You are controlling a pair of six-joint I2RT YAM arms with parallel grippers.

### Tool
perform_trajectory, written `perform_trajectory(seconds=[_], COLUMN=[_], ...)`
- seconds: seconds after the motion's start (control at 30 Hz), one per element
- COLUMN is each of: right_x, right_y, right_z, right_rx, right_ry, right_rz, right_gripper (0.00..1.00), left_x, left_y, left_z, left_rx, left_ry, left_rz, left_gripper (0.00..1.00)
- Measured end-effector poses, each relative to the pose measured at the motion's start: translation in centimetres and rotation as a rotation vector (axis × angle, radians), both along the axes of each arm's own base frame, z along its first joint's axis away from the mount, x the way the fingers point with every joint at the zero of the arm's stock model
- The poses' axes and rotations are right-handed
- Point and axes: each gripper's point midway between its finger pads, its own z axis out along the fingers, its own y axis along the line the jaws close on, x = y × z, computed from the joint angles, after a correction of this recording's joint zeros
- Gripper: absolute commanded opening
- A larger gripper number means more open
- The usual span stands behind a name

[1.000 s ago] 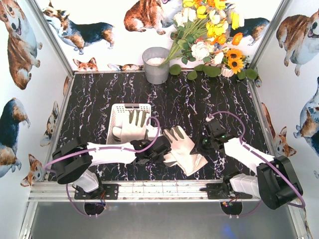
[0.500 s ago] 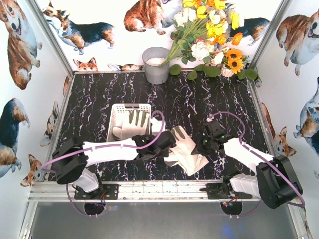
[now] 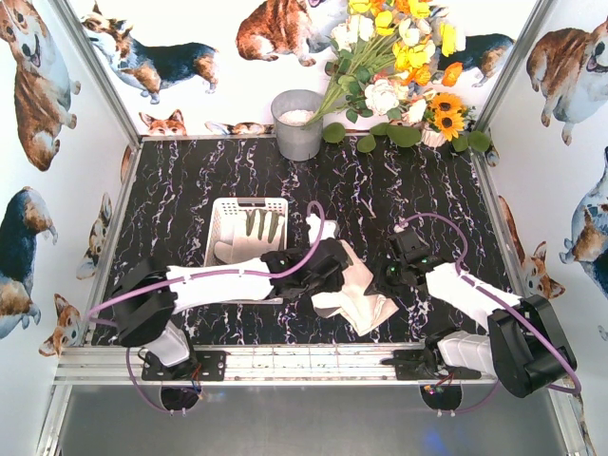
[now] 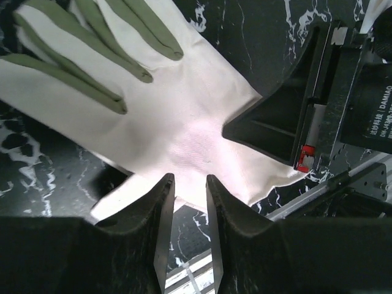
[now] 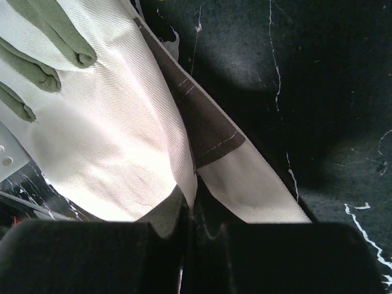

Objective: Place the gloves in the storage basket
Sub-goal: Pair the glove with the glove.

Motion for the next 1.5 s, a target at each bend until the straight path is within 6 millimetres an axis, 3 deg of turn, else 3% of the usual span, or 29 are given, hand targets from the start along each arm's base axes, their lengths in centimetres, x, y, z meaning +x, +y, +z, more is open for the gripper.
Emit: perform_trajectory(seconds=[0.27, 0.47, 0.7, 0.83, 0.93, 1.0, 1.1, 1.27, 1.5], right_x=[-0.1, -0.1, -0.8, -0.8, -0.1, 0.2, 0.1, -1.1, -3.8], right_y=[0.1, 0.1, -0.6, -1.8, -2.4, -2.6, -2.9, -2.3, -2.7], right_z=[0.0, 0.0, 0.6, 2.6, 5.1, 6.5, 7.3, 6.1, 1.5], right_rx=[0.0, 0.0, -0.032, -0.095, -0.123, -0.133, -0.146, -0.12, -0.145], right_ry=[0.0, 0.002, -0.005, -0.046, -0.117, -0.152, -0.159, -0.084, 0.08], right_rz=[0.004, 0.005, 0.017, 0.028, 0.035, 0.04, 0.055, 0.084, 0.088], right_gripper=[0.0, 0.01, 0.36, 0.45, 0.45, 0.39, 0.32, 0.28, 0.25], left_x=[-0.7, -1.7, -2.0, -2.1, -2.1, -2.1, -2.1, -2.1, -1.8], left_y=[-2.6, -2.3, -1.9, -1.7, -1.7, -1.7, -1.6, -1.4, -1.6], left_z=[-2.9, -7.4, -8.3, -8.4, -8.4, -8.4, -8.3, -8.3, -7.3], left_rx=[-0.068, -0.011, -0.024, -0.024, -0.018, -0.013, 0.003, 0.023, 0.048], left_ry=[0.067, 0.155, 0.168, 0.164, 0.155, 0.149, 0.144, 0.141, 0.141], left_rz=[-0.054, -0.084, -0.084, -0.09, -0.104, -0.115, -0.128, -0.141, -0.142], left_gripper=[0.19, 0.16, 0.16, 0.16, 0.17, 0.17, 0.17, 0.23, 0.32])
